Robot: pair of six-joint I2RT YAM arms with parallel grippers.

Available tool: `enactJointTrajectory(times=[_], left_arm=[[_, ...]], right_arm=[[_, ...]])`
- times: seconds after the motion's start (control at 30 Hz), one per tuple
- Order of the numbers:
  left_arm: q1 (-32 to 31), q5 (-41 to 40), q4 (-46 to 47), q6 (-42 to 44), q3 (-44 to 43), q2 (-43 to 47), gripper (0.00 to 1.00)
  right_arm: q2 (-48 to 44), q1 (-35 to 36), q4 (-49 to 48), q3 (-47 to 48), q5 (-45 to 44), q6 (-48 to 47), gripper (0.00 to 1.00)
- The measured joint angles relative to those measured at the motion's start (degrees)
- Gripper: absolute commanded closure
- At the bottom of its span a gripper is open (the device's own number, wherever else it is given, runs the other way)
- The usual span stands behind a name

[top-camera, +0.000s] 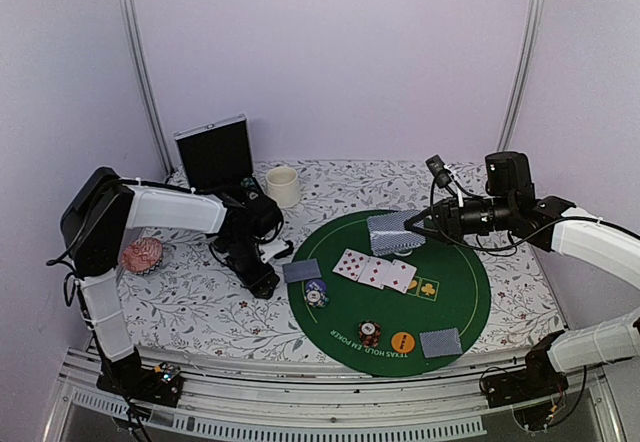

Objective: Distribute texas hold em gaming equipment

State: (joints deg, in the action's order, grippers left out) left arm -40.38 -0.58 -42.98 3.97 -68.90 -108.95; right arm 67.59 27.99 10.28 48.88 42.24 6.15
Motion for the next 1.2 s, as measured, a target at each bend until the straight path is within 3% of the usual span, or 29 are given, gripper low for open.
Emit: enactJointTrajectory(times=[0.23,0.5,0.77,0.87,0.97,1.2], left_arm=[[0.33,-0.11,-0.76,-1.22,-0.81,-0.70,0.23],[0.92,-0.33,-0.59,-3.02,-2.12,-1.70,0.39],[0.98,-0.24,-0.59,-3.43,-2.08,-1.64,0.33],[1.01,-0.26,-0.33,-3.58,-1.70,-1.40,0.42],[1.05,-0.17,-0.04,-3.74,-1.38,-1.09,0.62],[1.07,-1.11,-0.35,-4.28,-1.01,-0.46,0.66]], right_arm=[[-0.02,0.00,0.02,0.00,-0.15,0.00,0.98],[-0.37,-0.02,0.48,0.00,-0.26,0.00,0.98],[-1.44,-0.04,0.96,0.00,-0.42,0.02,0.98],[-1.44,-0.04,1.22,0.00,-0.52,0.02,0.98],[-1.44,-0.04,1.38,0.00,-0.63,0.02,0.98],[-1.84,-0.04,2.16,0.00,-1.16,0.02,0.98]])
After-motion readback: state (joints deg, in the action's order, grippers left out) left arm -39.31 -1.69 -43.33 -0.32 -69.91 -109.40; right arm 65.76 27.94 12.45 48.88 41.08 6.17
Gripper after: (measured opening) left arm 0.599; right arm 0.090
